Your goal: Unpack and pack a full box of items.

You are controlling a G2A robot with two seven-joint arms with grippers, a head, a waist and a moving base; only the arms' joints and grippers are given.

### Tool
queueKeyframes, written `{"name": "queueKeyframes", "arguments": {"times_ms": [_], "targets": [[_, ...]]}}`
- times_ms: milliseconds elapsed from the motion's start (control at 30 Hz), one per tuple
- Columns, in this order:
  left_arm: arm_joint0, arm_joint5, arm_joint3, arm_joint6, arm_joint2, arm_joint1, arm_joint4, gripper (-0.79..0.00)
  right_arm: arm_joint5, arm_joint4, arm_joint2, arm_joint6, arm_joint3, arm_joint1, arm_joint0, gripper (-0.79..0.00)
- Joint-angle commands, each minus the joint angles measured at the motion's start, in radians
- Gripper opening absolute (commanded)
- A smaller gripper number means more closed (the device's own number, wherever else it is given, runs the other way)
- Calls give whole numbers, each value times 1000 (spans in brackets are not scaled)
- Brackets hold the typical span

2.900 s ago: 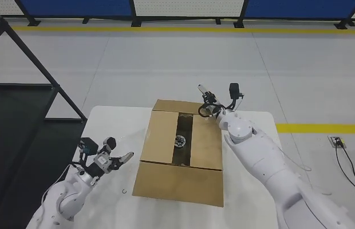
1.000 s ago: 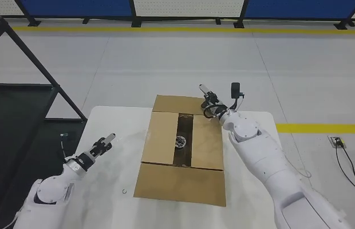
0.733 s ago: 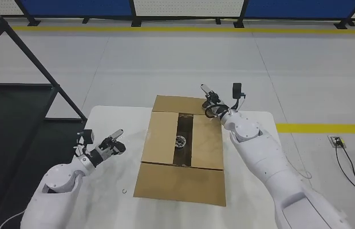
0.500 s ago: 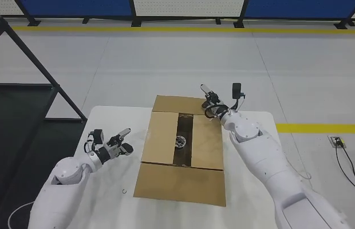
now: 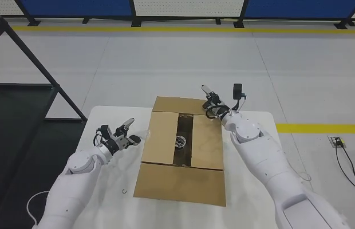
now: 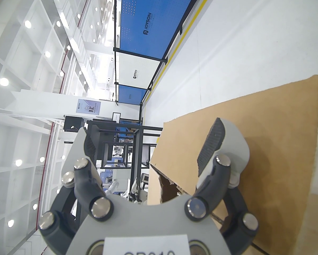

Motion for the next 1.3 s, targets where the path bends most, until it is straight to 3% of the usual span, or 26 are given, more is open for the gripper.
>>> {"name": "queueKeyframes", "arguments": {"times_ms": [0, 333, 667, 1000, 1267], "targets": [[-20, 1, 33, -3, 13, -11, -16, 0, 2, -5, 5, 0, -3, 1, -2, 0], [-42, -48, 123, -23, 44, -45, -53, 0, 9, -32, 30, 0, -21, 3, -9, 0], [-34, -101, 144, 119, 20, -80, -173, 0, 14, -53, 51, 10, -29, 1, -15, 0], [-2, -305, 126, 211, 8, -94, -142, 0, 20, -79, 70, 14, -35, 0, -19, 0], [61, -448, 26, 373, -4, -90, -24, 0, 24, -96, 82, 20, -37, -3, -22, 0]]}}
